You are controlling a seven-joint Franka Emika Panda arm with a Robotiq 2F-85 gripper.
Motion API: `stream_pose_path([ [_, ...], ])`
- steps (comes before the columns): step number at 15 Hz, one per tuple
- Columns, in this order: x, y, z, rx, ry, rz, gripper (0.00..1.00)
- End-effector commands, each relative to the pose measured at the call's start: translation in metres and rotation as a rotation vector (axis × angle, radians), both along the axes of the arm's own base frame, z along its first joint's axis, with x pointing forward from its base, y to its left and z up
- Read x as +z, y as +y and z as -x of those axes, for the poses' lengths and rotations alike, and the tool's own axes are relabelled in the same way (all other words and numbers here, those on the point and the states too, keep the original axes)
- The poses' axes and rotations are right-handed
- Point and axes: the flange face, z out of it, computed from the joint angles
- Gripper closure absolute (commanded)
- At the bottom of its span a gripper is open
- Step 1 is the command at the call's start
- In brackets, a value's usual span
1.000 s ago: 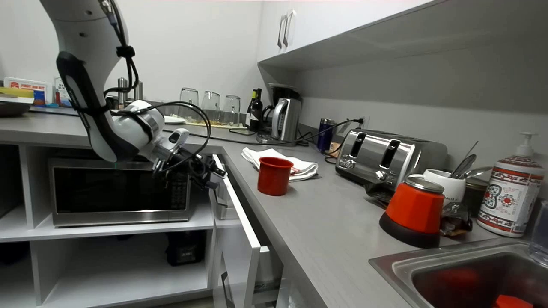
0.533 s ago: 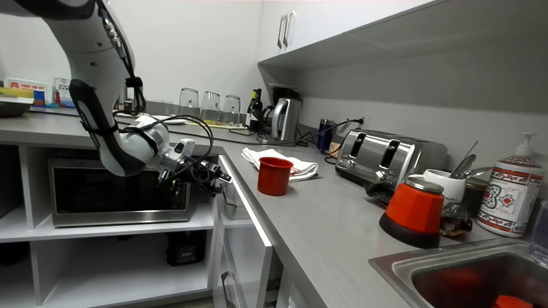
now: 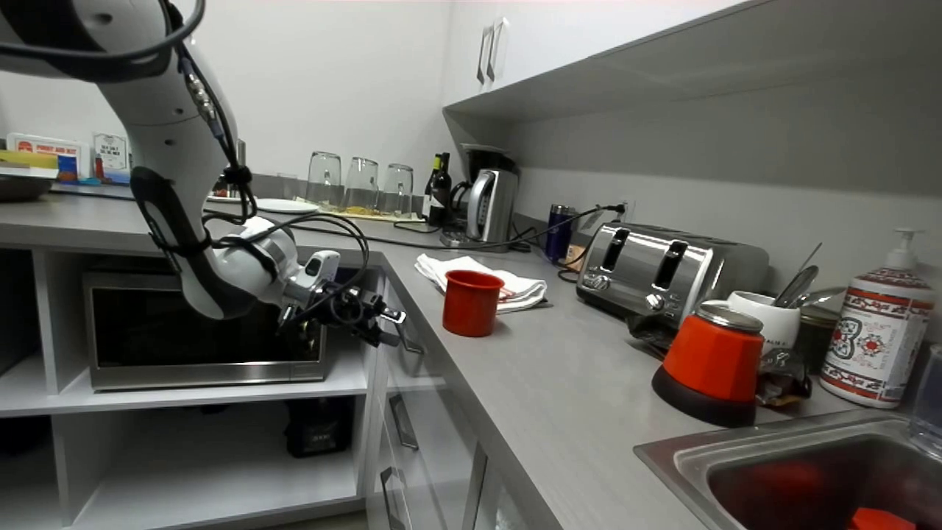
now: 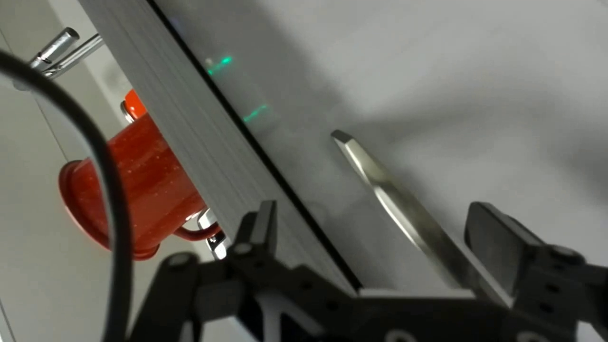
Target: Open the topmost drawer, take out the towel and place it on the counter then close the drawer
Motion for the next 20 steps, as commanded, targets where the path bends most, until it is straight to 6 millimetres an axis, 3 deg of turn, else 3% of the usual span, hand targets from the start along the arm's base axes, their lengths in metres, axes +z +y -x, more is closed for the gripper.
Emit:
stream_pose_path([
  [1, 0.022, 0.025, 0.018, 0.100, 0.033, -0.105, 0.00],
  [6, 0.050, 0.081, 0.055, 0.339, 0.127, -0.207, 0.00],
  [7, 0.030, 0.072, 0.028, 0.255, 0.078, -0.188, 0.00],
  [9, 0.037, 0.080, 0.032, 0.267, 0.078, -0.196, 0.00],
  [20, 0.030, 0.071, 0.031, 0.253, 0.083, -0.194, 0.00],
])
